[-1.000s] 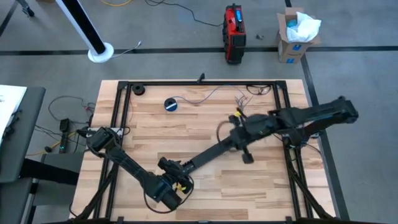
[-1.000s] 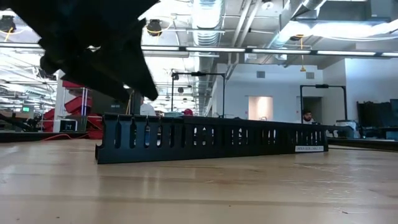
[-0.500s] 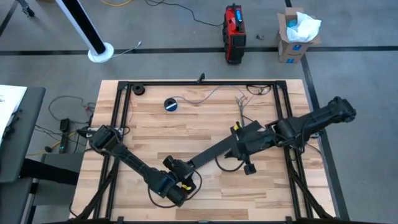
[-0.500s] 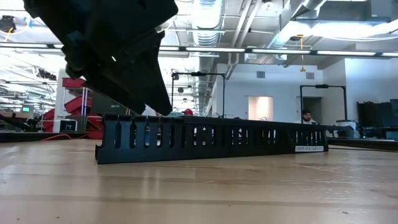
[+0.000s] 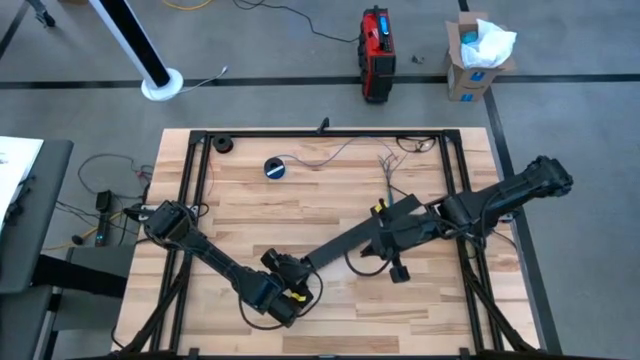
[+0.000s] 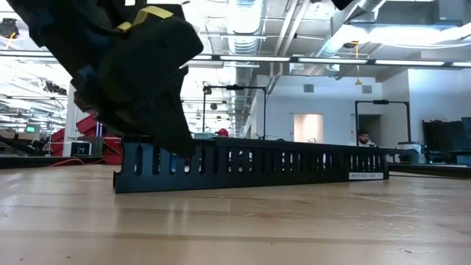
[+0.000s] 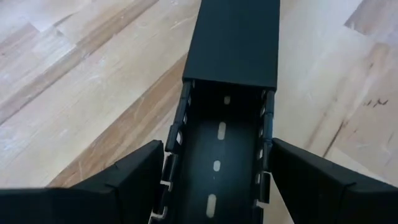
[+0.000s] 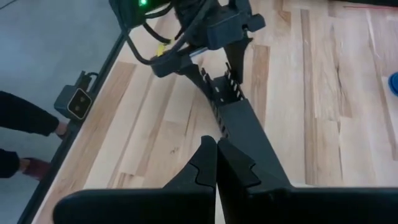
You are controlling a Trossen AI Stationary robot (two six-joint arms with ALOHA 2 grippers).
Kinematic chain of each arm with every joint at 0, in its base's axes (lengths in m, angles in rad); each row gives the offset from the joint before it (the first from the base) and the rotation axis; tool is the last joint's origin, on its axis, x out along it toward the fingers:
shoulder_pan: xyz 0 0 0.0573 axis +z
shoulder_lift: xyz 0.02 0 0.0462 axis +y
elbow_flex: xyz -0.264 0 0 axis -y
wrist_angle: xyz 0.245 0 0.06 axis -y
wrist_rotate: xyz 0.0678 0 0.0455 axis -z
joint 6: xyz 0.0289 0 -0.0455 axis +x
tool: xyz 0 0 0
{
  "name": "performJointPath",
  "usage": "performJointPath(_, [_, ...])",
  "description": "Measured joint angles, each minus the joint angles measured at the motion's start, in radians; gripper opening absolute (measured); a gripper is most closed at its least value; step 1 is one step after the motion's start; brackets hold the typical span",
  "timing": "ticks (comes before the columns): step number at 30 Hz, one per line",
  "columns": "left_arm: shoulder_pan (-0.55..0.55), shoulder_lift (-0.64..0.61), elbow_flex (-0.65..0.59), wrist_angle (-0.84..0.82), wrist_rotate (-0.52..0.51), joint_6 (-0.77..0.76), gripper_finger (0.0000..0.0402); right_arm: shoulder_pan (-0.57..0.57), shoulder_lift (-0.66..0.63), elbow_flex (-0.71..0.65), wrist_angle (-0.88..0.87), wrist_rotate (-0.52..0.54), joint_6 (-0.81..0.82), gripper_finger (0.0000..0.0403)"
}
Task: Ziptie cables
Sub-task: Close the black cable duct with the black cable duct cover
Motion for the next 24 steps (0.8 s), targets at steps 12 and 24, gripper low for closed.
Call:
performJointPath(12, [0.021, 0.000, -0.061, 0.103, -0.101, -0.010, 0.0276, 0.000, 0.004, 0.000, 0.006, 0.000, 0.000, 0.0000])
performJointPath(24, [0.033, 0.000, -0.148, 0.246, -0.106, -0.031, 0.0276, -0.003, 0.087, 0.000, 0.056, 0.003, 0.004, 0.0000])
